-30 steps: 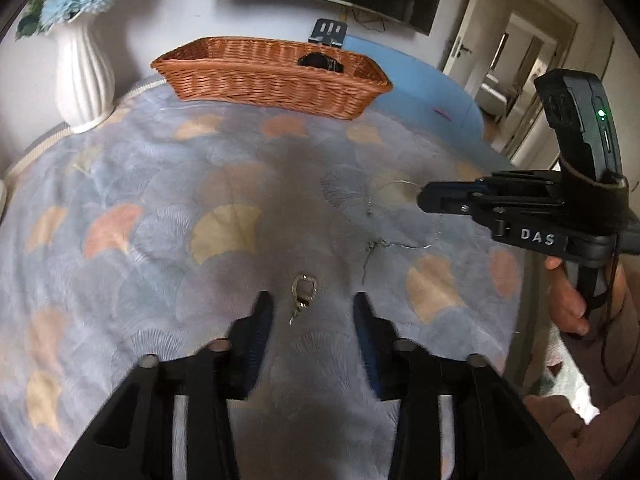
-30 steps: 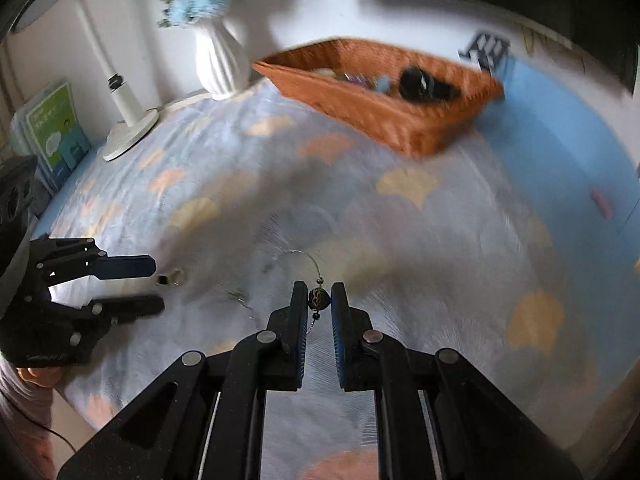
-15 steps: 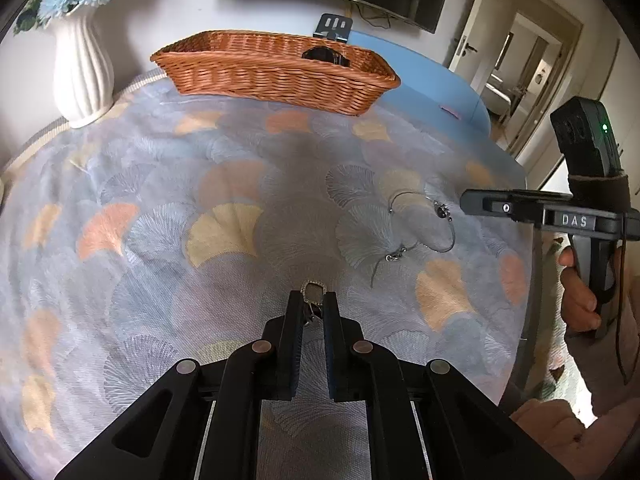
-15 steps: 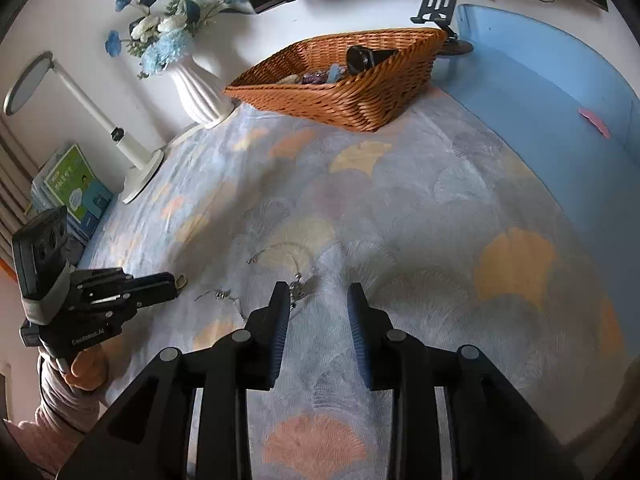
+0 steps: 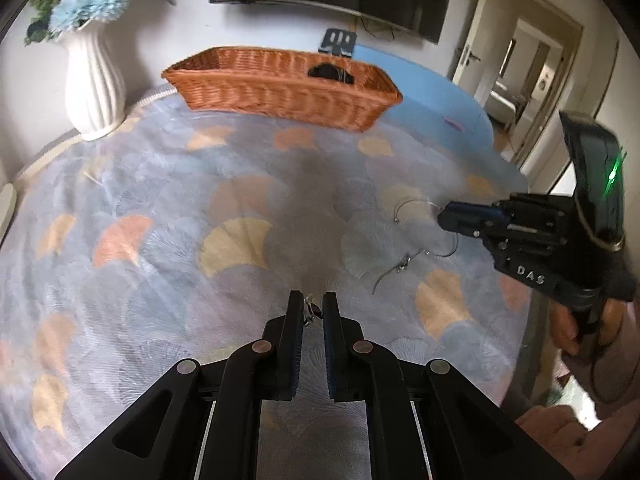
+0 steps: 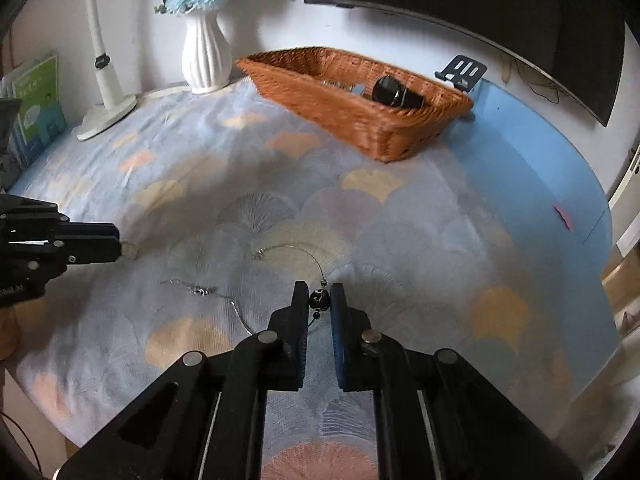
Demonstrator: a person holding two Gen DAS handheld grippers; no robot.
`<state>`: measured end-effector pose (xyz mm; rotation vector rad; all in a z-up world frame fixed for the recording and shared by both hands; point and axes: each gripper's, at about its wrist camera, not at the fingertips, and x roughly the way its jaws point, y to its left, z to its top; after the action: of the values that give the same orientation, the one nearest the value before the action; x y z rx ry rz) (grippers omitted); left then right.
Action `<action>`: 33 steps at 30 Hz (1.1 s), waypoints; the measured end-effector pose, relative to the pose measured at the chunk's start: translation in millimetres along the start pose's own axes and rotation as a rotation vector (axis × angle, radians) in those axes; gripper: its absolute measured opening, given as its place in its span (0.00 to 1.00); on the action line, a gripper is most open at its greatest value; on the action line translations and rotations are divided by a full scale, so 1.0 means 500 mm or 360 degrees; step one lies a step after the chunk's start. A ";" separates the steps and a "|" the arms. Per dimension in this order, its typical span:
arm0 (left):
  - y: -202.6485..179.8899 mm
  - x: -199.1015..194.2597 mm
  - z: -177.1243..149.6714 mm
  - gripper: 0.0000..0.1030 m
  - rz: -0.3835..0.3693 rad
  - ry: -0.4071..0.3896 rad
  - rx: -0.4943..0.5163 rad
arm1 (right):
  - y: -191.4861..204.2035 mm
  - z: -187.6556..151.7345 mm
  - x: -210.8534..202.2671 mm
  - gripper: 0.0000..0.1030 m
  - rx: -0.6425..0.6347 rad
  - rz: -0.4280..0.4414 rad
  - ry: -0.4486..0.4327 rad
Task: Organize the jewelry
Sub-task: 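Grasp the dark round pendant with the right tool while the left tool grasps the gold earring hook, then carry the pendant and earring over the basket and open both tools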
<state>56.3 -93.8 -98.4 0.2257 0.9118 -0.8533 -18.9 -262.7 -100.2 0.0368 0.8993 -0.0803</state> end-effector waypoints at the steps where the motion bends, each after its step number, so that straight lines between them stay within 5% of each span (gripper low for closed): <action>1: 0.003 -0.009 0.005 0.09 0.0006 -0.0016 -0.0003 | -0.006 0.004 -0.005 0.12 0.0009 0.0006 -0.0009; 12: 0.009 -0.126 0.166 0.09 0.0016 -0.0348 -0.0010 | -0.056 0.151 -0.088 0.12 0.0008 0.0072 -0.0286; 16: 0.025 -0.121 0.273 0.09 0.0023 -0.0435 -0.0031 | -0.082 0.238 -0.092 0.12 0.0049 0.0109 -0.0373; 20: 0.083 -0.066 0.379 0.09 -0.0123 -0.0413 -0.0169 | -0.103 0.331 -0.072 0.12 0.0085 0.0132 -0.0439; 28: 0.180 0.113 0.514 0.09 -0.0118 -0.0299 -0.0308 | -0.147 0.503 0.117 0.12 0.0265 0.0259 -0.0203; 33: 0.205 0.218 0.549 0.09 -0.0110 -0.0239 -0.0342 | -0.178 0.542 0.232 0.12 0.0413 0.0369 -0.0058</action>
<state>331.4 -226.0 -31.0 -0.0557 0.8662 -0.8173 256.6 -375.7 -22.4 0.3793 0.8385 0.0191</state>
